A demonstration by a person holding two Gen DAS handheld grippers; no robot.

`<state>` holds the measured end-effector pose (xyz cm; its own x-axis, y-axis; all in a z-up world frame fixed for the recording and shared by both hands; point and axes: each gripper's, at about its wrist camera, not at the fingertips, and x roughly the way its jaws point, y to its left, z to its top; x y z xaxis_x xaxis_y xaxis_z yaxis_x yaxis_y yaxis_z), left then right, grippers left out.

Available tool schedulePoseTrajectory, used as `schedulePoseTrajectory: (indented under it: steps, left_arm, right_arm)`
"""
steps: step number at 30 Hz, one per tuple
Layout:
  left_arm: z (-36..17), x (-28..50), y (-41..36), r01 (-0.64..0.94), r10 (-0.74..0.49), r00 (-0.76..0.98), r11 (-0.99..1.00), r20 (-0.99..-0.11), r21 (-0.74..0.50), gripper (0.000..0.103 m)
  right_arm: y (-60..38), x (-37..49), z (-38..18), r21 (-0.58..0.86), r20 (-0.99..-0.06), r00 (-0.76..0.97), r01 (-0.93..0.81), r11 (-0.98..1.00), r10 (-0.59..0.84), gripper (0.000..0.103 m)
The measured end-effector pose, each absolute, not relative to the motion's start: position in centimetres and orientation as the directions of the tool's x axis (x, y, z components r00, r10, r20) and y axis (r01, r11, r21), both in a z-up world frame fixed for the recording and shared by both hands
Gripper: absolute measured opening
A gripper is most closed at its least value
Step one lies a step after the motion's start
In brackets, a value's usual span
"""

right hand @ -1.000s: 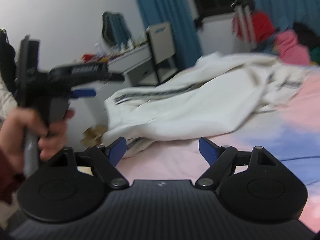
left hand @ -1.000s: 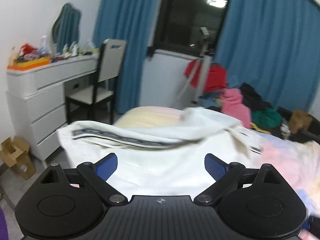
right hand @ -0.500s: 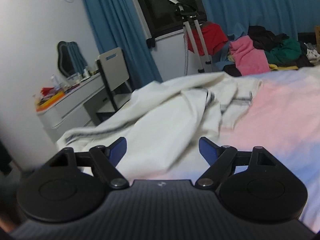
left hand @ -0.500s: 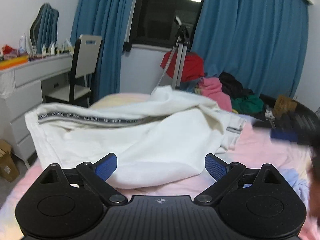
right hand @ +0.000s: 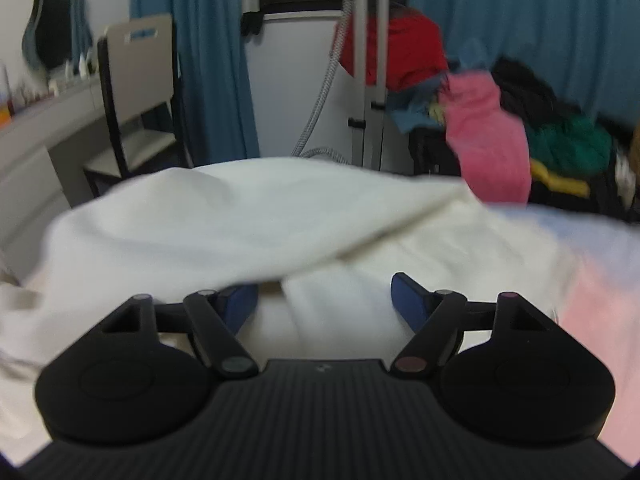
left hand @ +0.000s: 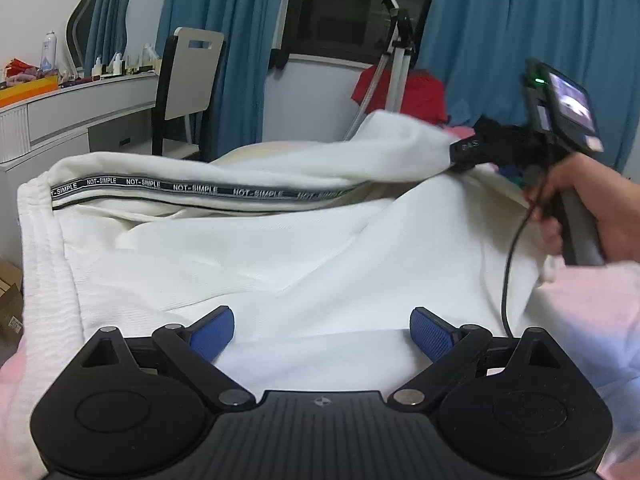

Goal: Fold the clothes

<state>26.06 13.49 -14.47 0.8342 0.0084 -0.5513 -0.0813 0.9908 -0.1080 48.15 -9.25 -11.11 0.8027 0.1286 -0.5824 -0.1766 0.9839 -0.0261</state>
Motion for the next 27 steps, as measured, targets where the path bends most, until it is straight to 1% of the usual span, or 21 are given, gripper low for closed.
schedulePoseTrajectory:
  steps: [1,2,3,4,5,7,9,15,19,21,24,26,27]
  left_arm:
    - [-14.7,26.1,13.8,-0.083,0.008,0.831,0.990,-0.556,-0.110,0.096]
    - [-14.9,26.2,14.1,-0.084,0.007,0.829,0.990,-0.560,-0.113,0.096]
    - [-15.2,26.3,14.3,-0.085,0.006,0.826,0.990,-0.564,-0.115,0.096]
    - [-15.2,26.3,14.4,-0.084,0.004,0.827,0.990,-0.562,-0.116,0.096]
    - [-15.2,26.2,14.4,-0.083,0.003,0.828,0.990,-0.560,-0.118,0.096]
    - [-15.2,26.2,14.4,-0.085,0.004,0.827,0.989,-0.562,-0.118,0.096]
    - [-15.1,26.2,14.5,-0.089,0.005,0.824,0.989,-0.567,-0.120,0.096]
    - [-13.4,24.5,13.8,-0.074,0.012,0.846,0.993,-0.534,-0.094,0.096]
    - [-11.9,23.0,13.4,-0.058,0.019,0.868,0.996,-0.496,-0.063,0.096]
    - [-11.1,22.2,13.5,-0.056,0.017,0.878,0.996,-0.477,-0.068,0.096]
    - [-9.9,20.6,13.8,-0.050,0.012,0.891,0.996,-0.454,-0.070,0.096]
    - [-9.0,19.4,13.7,-0.037,0.001,0.896,0.997,-0.443,-0.073,0.096]
    - [-8.5,18.9,13.7,-0.030,-0.006,0.899,0.997,-0.439,-0.075,0.096]
  right_arm:
    - [-8.7,48.9,-11.6,-0.054,-0.582,0.806,-0.168,0.984,0.106,0.061]
    - [-8.4,49.7,-12.1,-0.064,-0.591,0.802,-0.155,0.986,0.088,0.056]
    - [-8.4,50.2,-12.6,-0.052,-0.602,0.794,-0.140,0.989,0.080,0.047]
    - [-8.6,50.3,-12.8,-0.029,-0.609,0.789,-0.128,0.991,0.084,0.035]
    - [-8.7,50.3,-12.9,-0.009,-0.610,0.787,-0.118,0.993,0.088,0.031]
    - [-9.2,49.1,-12.5,0.002,-0.576,0.814,-0.092,0.996,0.076,0.016]
    - [-10.1,47.9,-11.7,0.012,-0.539,0.839,-0.074,0.997,0.069,0.009]
    - [-14.9,41.6,-7.5,0.072,-0.452,0.892,-0.002,0.997,0.035,0.007]
    - [-19.3,35.3,-4.7,0.137,-0.401,0.916,0.055,0.989,0.005,0.007]
    - [-21.5,31.5,-3.6,0.159,-0.375,0.927,0.084,0.984,-0.019,0.007]
    - [-24.7,26.4,-3.4,0.215,-0.374,0.927,0.112,0.970,-0.024,0.007]
    - [-26.6,23.3,-4.1,0.261,-0.394,0.919,0.130,0.957,-0.017,0.006]
    - [-27.3,22.0,-4.6,0.281,-0.411,0.911,0.132,0.950,-0.005,0.003]
